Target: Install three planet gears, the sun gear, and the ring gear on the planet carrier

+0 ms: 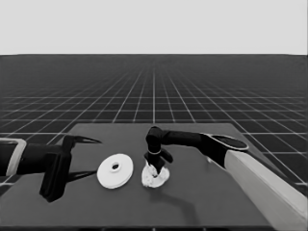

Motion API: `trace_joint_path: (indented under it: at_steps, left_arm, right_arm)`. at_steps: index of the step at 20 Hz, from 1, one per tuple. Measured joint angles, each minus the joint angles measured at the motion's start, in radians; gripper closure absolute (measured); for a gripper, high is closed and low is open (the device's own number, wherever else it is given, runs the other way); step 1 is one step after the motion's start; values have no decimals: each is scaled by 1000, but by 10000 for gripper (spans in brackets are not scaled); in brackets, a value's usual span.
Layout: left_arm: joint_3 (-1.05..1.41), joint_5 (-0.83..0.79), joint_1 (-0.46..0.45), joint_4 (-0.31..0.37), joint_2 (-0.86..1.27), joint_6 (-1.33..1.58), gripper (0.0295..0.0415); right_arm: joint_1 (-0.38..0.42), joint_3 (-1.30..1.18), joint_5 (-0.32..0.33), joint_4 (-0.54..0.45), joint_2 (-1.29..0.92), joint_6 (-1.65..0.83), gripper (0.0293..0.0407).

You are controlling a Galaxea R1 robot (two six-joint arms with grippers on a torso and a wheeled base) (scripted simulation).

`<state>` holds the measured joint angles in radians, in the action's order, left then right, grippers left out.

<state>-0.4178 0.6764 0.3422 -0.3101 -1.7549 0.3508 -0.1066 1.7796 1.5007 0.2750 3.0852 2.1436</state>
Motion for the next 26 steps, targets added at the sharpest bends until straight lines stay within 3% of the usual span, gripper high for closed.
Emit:
trace_joint_path:
  at_steps: [20,22,23,26]
  left_arm:
    - [0,0,0,0,0,0,326]
    - [0,0,0,0,0,0,326]
    - [0,0,0,0,0,0,326]
    - [0,0,0,0,0,0,326]
  right_arm:
    - [0,0,0,0,0,209,391]
    - [0,0,0,0,0,219,331]
    - [0,0,0,0,0,222,320]
    - [0,0,0,0,0,224,315]
